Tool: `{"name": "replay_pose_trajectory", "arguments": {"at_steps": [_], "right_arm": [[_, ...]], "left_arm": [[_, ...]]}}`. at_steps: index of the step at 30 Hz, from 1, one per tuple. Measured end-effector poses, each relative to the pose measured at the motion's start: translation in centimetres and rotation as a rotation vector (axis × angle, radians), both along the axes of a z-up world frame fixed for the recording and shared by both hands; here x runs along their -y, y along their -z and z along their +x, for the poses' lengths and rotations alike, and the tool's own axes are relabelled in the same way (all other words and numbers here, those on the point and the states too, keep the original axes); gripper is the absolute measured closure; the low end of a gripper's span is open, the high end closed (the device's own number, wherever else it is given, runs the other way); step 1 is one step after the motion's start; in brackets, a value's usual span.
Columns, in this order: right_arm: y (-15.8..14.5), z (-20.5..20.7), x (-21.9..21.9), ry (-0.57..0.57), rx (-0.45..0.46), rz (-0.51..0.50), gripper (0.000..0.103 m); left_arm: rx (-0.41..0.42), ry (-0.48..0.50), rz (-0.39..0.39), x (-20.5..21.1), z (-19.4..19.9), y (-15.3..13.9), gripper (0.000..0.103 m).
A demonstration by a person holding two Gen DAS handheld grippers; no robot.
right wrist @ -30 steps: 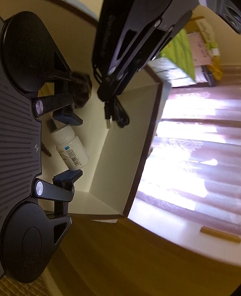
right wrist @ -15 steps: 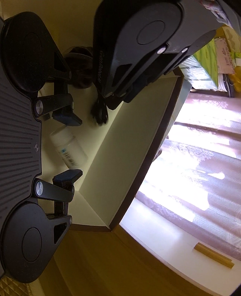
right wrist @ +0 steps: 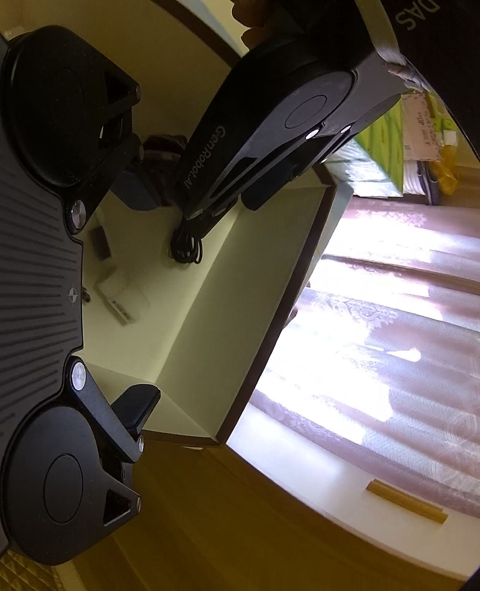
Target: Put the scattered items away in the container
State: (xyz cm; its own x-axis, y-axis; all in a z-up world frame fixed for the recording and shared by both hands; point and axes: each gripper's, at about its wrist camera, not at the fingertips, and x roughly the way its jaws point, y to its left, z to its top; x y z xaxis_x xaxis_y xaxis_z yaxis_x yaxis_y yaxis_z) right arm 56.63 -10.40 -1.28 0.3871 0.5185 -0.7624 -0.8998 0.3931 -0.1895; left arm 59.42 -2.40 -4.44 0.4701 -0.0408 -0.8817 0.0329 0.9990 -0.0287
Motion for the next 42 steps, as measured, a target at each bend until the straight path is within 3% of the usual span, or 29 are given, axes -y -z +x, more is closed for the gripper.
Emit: {"name": "replay_pose_trajectory", "arguments": {"at_steps": [8, 14, 18, 21, 25, 30, 35, 42], "right_arm": [[-1.1, -2.2, 1.2, 0.04, -0.004, 0.013, 0.0], [-2.8, -4.4, 4.2, 0.126, -0.04, 0.11, 0.0], [-4.1, -6.7, 5.9, 0.206, -0.015, 0.161, 0.0], [-4.7, -8.7, 7.0, 0.284, 0.022, 0.194, 0.0], [-5.1, -11.9, 8.6, 0.348, 0.027, 0.25, 0.0], [-5.6, -15.9, 10.4, 0.447, 0.031, 0.307, 0.0], [-6.0, -19.8, 12.0, 0.539, 0.009, 0.341, 0.0], [-7.4, -24.9, 13.1, 0.587, -0.008, 0.359, 0.0]], "left_arm": [[0.01, 0.014, -0.001, 0.4, -1.8, -1.4, 0.054], [0.061, 0.025, 0.012, 0.5, -4.5, -3.2, 0.051], [0.129, 0.032, 0.035, 0.5, -7.2, -4.8, 0.035], [0.188, 0.049, 0.073, 0.7, -9.6, -5.9, 0.029], [0.292, 0.026, 0.134, 1.0, -13.7, -7.2, 0.012], [0.384, 0.004, 0.189, 1.8, -18.9, -8.1, 0.001], [0.437, -0.01, 0.206, 1.9, -24.2, -9.0, 0.001], [0.414, -0.048, 0.144, 1.3, -30.5, -9.7, 0.001]]}}
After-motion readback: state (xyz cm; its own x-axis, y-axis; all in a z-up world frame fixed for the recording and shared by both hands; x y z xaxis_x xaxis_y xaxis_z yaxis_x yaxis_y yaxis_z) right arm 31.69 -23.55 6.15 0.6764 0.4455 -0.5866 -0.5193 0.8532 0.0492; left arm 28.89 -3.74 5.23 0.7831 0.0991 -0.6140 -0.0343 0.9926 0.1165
